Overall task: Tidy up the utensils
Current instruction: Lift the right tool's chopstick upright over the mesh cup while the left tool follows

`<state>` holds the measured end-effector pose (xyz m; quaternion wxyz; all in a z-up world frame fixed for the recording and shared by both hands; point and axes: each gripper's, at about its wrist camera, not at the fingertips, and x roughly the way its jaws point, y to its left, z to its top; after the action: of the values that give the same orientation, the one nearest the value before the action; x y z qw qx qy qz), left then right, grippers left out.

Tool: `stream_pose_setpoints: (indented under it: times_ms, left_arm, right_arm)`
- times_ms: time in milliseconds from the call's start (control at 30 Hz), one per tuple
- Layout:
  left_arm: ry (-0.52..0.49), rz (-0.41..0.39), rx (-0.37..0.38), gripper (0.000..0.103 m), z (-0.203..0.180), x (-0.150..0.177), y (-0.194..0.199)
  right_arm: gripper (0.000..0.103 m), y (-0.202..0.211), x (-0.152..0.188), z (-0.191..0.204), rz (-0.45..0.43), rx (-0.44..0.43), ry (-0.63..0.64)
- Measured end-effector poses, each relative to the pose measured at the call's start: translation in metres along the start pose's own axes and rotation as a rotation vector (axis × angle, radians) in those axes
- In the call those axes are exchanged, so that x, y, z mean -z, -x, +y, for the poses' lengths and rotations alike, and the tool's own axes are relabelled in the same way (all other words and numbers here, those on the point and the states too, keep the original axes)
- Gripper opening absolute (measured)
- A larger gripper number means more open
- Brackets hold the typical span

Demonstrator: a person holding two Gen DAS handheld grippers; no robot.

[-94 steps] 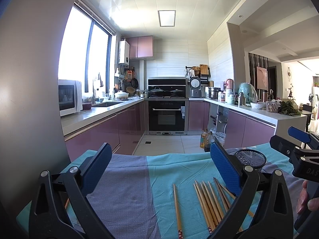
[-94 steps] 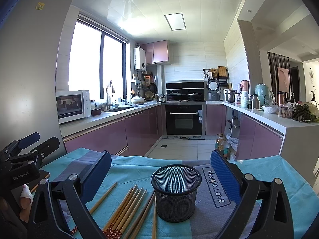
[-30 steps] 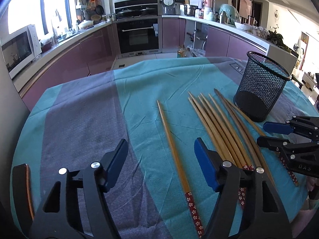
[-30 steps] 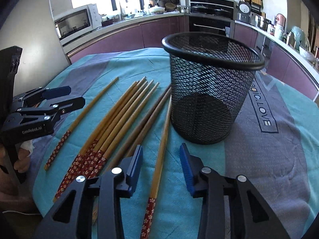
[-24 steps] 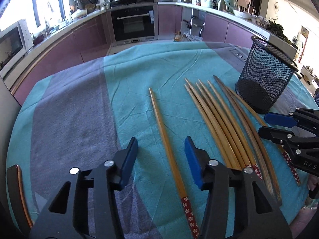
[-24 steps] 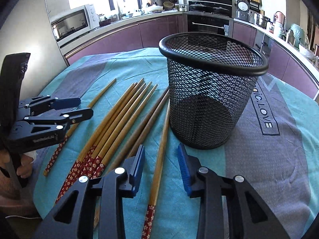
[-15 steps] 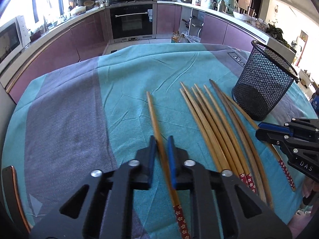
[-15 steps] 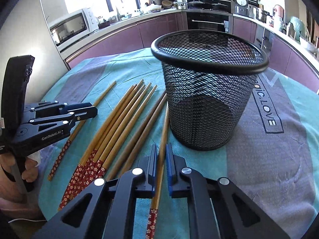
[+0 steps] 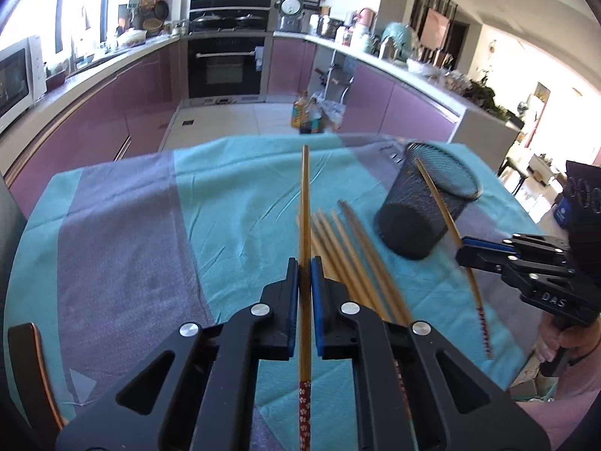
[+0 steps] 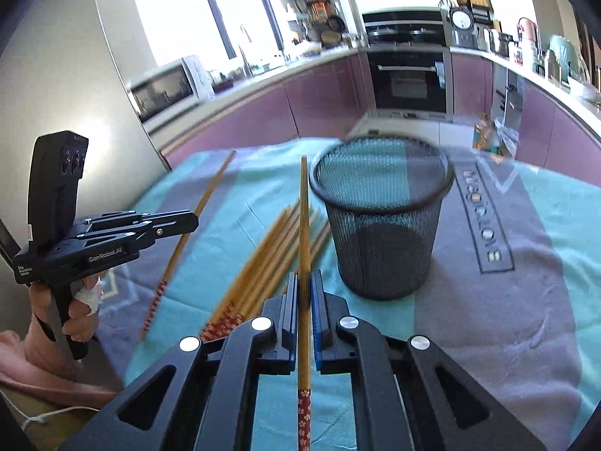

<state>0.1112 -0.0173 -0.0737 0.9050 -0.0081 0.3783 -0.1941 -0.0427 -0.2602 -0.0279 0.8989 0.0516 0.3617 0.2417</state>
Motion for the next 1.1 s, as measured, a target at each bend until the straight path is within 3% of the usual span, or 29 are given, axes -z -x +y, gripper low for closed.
stream_pose_setpoints:
  times_ms: [500, 800, 933, 1100]
  left_arm:
    - [-0.006, -0.238, 0.198, 0.007, -0.030, -0.060, 0.108]
    - [-0.013, -0.354, 0.286, 0.007, -0.069, -0.113, 0.138]
    - [-0.032, -0.336, 0.295, 0.007, -0.090, -0.127, 0.127]
    - [-0.070, -0.242, 0.272, 0.007, -0.116, -0.123, 0.087]
  right_arm:
    - [0.006, 0.070, -0.057, 0.002, -0.267, -0.060, 0.011]
    - [0.006, 0.093, -0.101, -0.007, -0.364, 0.004, 0.060]
    - [0.006, 0.086, -0.109, -0.018, -0.357, 0.049, 0.061]
    - [0.006, 0.060, -0.107, -0.030, -0.261, 0.060, 0.056]
